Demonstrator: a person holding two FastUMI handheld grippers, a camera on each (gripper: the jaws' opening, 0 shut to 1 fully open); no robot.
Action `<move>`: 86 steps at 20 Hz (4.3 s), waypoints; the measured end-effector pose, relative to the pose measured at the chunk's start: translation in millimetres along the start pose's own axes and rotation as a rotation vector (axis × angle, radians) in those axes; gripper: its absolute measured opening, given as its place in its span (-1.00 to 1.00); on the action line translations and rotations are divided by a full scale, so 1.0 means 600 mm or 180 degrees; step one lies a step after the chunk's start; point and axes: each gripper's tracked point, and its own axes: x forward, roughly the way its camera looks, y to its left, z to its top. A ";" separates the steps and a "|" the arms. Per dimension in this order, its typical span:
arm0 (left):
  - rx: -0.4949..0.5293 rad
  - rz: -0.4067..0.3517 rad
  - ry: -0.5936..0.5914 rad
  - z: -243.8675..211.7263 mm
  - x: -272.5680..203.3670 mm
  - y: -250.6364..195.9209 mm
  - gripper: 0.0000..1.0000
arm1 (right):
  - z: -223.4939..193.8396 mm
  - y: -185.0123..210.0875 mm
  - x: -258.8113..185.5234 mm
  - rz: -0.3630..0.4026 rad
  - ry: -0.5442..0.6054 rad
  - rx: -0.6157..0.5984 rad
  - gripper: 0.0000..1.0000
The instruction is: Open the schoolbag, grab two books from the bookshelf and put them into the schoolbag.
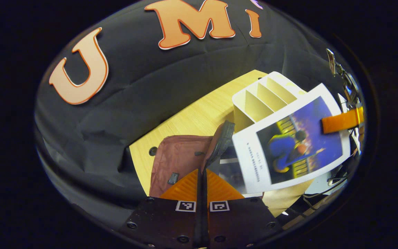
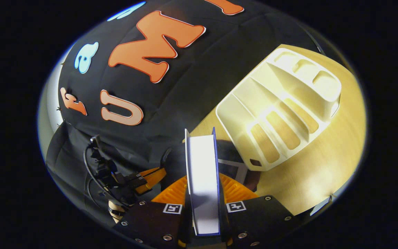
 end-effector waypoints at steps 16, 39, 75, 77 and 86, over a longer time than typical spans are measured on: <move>0.0102 -0.0217 -0.0033 0.015 -0.030 -0.043 -0.99 | -0.071 0.008 0.191 -0.0322 -0.0122 -0.0020 -0.36; -0.0117 -0.0414 0.0066 -0.012 -0.038 -0.079 -0.99 | -0.164 -0.041 0.250 -0.1339 0.0724 -0.0650 0.95; -0.1777 0.1075 -0.2210 0.103 -0.149 -0.252 0.99 | 0.346 -0.090 -0.285 -0.0460 -0.1966 -0.2611 0.92; -0.1715 0.1183 -0.2362 0.108 -0.157 -0.253 0.98 | 0.354 -0.072 -0.303 -0.0414 -0.2136 -0.2742 0.92; -0.1679 0.1278 -0.2652 0.125 -0.195 -0.248 0.97 | 0.338 -0.062 -0.310 -0.0380 -0.2133 -0.2724 0.92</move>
